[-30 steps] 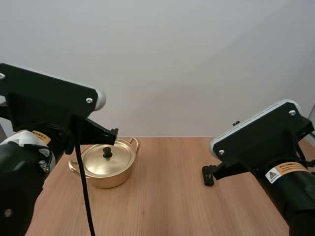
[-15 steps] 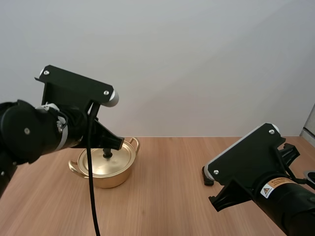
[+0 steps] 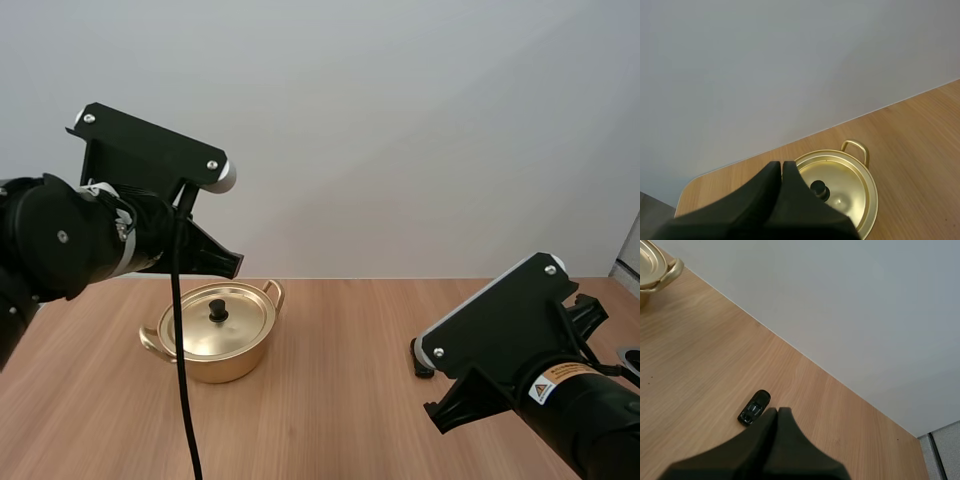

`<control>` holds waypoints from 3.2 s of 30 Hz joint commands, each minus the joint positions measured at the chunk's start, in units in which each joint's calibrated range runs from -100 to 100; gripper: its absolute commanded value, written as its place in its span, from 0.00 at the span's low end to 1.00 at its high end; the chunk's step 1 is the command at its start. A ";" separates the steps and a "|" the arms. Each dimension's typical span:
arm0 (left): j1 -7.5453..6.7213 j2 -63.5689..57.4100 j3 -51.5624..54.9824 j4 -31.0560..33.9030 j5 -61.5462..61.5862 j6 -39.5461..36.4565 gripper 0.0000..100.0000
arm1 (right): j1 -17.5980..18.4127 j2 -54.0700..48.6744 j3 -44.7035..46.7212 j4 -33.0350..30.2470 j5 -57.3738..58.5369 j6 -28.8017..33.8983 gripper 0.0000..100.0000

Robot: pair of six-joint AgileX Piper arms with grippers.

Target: Open the pot, put the car inside, and close it

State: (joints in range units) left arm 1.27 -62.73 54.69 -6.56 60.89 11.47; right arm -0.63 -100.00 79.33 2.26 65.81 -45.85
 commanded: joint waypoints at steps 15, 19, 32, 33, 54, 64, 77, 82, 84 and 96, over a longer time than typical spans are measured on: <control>0.02 27.26 -3.05 1.41 0.70 -0.17 0.74 | 0.01 0.00 -0.08 -0.07 0.22 0.02 0.00; 0.02 32.13 -5.92 1.51 1.11 0.25 0.74 | 0.01 0.00 -0.08 -0.28 0.19 0.02 0.00; 0.02 43.68 -14.90 1.29 17.64 1.88 0.74 | 0.01 0.00 -0.08 -0.42 0.19 0.02 0.00; 0.02 44.33 -15.54 1.29 18.75 1.99 0.74 | 0.01 0.00 -0.08 -0.42 0.19 0.02 0.00; 0.02 53.31 -16.22 1.42 16.32 2.76 0.74 | 0.01 0.00 -0.08 -0.40 0.88 0.02 0.00; 0.02 53.31 -16.22 1.05 12.35 3.94 0.74 | 0.01 0.00 -0.08 -0.40 0.88 0.02 0.00; 0.02 56.73 -16.22 1.26 13.29 4.24 0.74 | 0.01 0.00 -0.08 -0.40 0.88 0.02 0.00; 0.02 56.86 -16.22 1.26 11.38 4.65 0.74 | 0.01 0.00 -0.08 -0.40 0.88 0.02 0.00; 0.02 56.86 -16.22 1.14 10.86 4.67 0.73 | 0.01 0.00 -0.08 -0.40 0.88 0.02 0.00; 0.02 56.86 -16.22 1.14 14.22 5.94 0.00 | 0.01 0.00 -0.08 -0.40 0.88 0.02 0.00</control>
State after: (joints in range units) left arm 1.27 -5.90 38.46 -5.41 74.84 17.43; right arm -0.63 -100.00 79.33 1.85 66.62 -45.85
